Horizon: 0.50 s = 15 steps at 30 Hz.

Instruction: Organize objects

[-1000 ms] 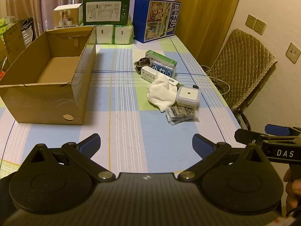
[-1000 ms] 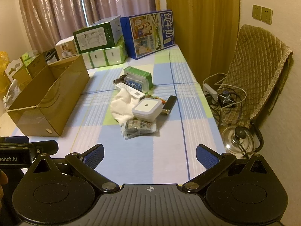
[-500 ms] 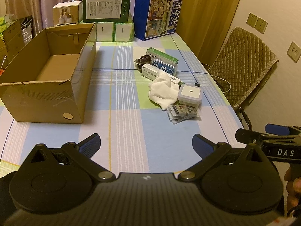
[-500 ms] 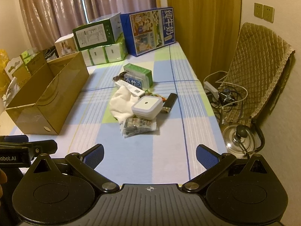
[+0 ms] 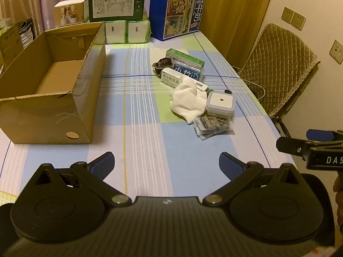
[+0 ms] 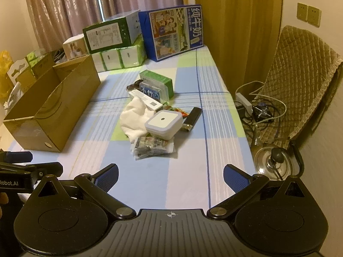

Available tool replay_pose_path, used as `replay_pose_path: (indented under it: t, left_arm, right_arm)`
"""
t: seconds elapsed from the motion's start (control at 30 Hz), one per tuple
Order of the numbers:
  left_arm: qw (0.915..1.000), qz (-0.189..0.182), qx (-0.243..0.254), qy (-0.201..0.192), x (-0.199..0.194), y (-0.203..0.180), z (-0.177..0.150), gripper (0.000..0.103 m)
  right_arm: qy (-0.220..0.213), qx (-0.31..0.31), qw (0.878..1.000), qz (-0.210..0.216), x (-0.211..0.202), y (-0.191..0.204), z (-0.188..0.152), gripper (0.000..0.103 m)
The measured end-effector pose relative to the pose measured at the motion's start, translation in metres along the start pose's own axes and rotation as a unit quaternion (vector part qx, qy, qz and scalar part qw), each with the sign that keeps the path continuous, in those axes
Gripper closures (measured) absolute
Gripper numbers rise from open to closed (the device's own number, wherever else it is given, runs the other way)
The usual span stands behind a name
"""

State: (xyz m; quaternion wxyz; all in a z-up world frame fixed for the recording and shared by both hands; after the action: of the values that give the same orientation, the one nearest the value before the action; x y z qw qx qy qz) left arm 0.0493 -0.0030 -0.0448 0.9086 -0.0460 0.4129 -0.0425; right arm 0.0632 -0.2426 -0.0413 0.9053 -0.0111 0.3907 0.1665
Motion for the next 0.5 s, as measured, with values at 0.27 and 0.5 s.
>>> replay_pose_path:
  t: [0.27,0.5]
  left_arm:
    - [0.9995,-0.013,0.025,0.014,0.025,0.002,0.012,0.001]
    - [0.9966,-0.037,0.070,0.020,0.053,0.002,0.021,0.001]
  right_arm:
    - [-0.005,-0.025,1.000,0.002,0.016,-0.007,0.016,0.002]
    - [-0.003,-0.081,0.996,0.022,0.038,-0.012,0.037,0.002]
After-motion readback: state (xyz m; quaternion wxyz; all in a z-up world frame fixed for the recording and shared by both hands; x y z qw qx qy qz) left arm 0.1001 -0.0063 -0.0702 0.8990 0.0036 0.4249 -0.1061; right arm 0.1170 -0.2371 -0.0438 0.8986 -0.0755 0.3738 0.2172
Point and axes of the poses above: each gripper's, at about its wrist camera, not at the fingertips, and x roughly the way its jaws point, y to its left, z to its top, the point moved 2 cm from there along x, roughly the way its jaws point, and after that the axes turned 1 degree about -y, right-handed, at the moved point
